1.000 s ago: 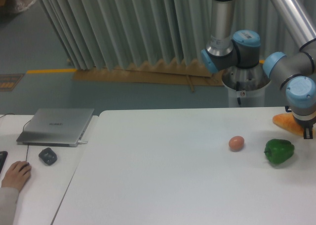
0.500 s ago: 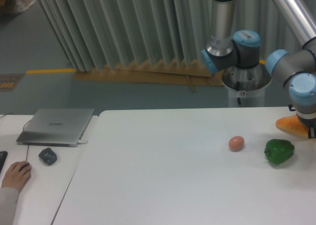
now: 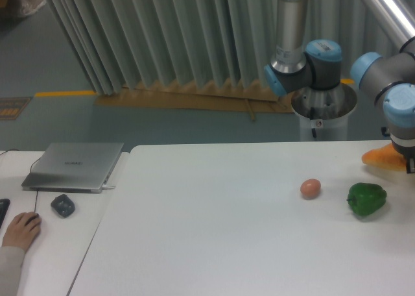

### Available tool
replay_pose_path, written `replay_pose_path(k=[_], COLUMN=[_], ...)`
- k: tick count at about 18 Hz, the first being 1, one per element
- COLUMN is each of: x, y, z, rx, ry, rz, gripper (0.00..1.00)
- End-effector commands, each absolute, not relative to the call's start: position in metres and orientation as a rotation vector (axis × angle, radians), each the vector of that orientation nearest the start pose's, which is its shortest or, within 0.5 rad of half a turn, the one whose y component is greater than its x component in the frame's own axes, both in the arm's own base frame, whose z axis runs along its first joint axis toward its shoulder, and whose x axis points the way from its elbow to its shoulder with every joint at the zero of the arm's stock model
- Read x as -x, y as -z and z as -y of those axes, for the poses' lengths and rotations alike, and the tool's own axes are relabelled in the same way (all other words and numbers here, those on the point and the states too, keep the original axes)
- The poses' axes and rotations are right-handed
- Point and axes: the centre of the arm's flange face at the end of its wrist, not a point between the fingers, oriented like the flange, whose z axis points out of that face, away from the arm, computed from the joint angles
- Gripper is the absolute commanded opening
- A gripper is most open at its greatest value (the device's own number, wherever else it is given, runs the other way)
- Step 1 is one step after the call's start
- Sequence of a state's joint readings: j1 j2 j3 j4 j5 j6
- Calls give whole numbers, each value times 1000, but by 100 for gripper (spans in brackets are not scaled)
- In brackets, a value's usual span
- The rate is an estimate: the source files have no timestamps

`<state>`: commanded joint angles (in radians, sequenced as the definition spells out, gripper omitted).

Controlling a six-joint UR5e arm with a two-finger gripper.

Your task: Place the bread in the basket

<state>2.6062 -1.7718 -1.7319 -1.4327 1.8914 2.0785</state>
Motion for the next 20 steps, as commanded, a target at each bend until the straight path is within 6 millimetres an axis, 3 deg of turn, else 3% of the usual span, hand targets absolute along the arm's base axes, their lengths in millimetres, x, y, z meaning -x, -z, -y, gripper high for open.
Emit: replay_pose_path(k=[3, 6, 11, 14, 20], x=[412, 440, 459, 482, 531], y=[-350, -399, -400, -399, -416], z=[-350, -345, -334, -328, -321], rx=[2948, 2897, 2918, 2943, 2958], ry=[384, 313, 280, 203, 46], rz=[-1714, -1540, -1439, -1346, -1240], gripper=[14, 13, 13, 13, 13])
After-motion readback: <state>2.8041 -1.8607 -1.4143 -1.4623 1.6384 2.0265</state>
